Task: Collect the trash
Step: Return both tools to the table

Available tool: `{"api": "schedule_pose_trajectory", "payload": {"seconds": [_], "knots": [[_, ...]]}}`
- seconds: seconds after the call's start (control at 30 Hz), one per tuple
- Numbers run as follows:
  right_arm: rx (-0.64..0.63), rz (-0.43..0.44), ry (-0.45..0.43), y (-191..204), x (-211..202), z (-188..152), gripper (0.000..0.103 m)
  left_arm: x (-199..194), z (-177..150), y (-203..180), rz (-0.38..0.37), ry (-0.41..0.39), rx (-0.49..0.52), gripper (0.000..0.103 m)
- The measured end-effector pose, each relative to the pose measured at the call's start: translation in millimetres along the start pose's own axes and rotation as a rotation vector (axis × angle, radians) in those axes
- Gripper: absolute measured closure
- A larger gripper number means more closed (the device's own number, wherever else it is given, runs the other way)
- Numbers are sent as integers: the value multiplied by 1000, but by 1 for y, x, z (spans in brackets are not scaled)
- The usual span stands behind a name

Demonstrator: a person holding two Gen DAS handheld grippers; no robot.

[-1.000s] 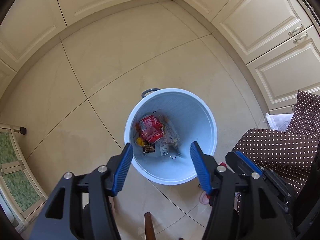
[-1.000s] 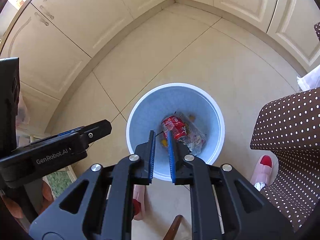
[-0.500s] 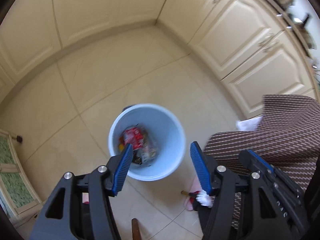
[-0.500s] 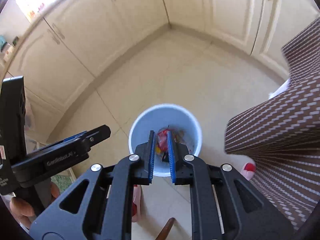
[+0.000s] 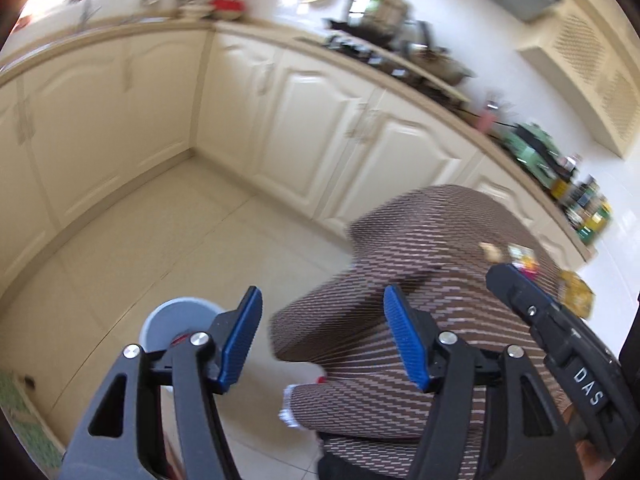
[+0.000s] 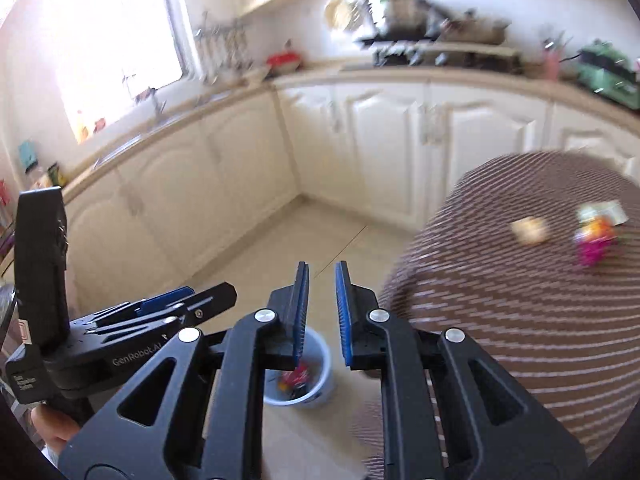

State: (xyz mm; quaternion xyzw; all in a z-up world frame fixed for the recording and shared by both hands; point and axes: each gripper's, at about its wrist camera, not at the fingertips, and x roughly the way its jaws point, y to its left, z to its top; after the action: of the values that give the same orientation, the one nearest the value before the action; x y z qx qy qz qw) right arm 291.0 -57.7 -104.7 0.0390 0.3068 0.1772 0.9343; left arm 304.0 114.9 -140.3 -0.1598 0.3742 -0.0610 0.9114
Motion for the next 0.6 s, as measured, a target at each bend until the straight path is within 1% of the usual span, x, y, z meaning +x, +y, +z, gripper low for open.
{"api": "schedule_pose_trajectory", "payload": {"seconds": [0.07, 0.13, 0.17, 0.2, 0.27, 0.3, 0.37, 0.47, 0.53, 0.57, 0.6], "knots": [[9, -47, -31, -24, -26, 5, 87, 0, 3, -32, -23, -1, 48, 37], [20, -109, -53, -52, -46, 8, 81, 4, 8, -67, -48, 0, 88, 37], [24, -132, -56, -65, -49, 10, 80, 9, 10, -82, -63, 5, 106, 37], [31, -172, -58, -80, -56, 11, 76, 16, 12, -100, -75, 19, 136, 37], [45, -234, -54, -109, -63, 12, 61, 30, 12, -123, -88, 43, 164, 37], [59, -267, -44, -125, -64, 13, 52, 38, 12, -134, -95, 60, 181, 37], [88, -303, -21, -151, -63, 15, 52, 57, 14, -150, -89, 85, 197, 37], [139, -322, 37, -183, -51, 14, 51, 81, 16, -171, -59, 113, 242, 37], [170, -314, 62, -198, -39, 15, 48, 93, 20, -175, -45, 126, 254, 37], [188, -303, 69, -204, -31, 16, 46, 100, 22, -178, -33, 129, 255, 37], [203, -296, 79, -210, -25, 17, 39, 102, 24, -175, -29, 133, 254, 37]]}}
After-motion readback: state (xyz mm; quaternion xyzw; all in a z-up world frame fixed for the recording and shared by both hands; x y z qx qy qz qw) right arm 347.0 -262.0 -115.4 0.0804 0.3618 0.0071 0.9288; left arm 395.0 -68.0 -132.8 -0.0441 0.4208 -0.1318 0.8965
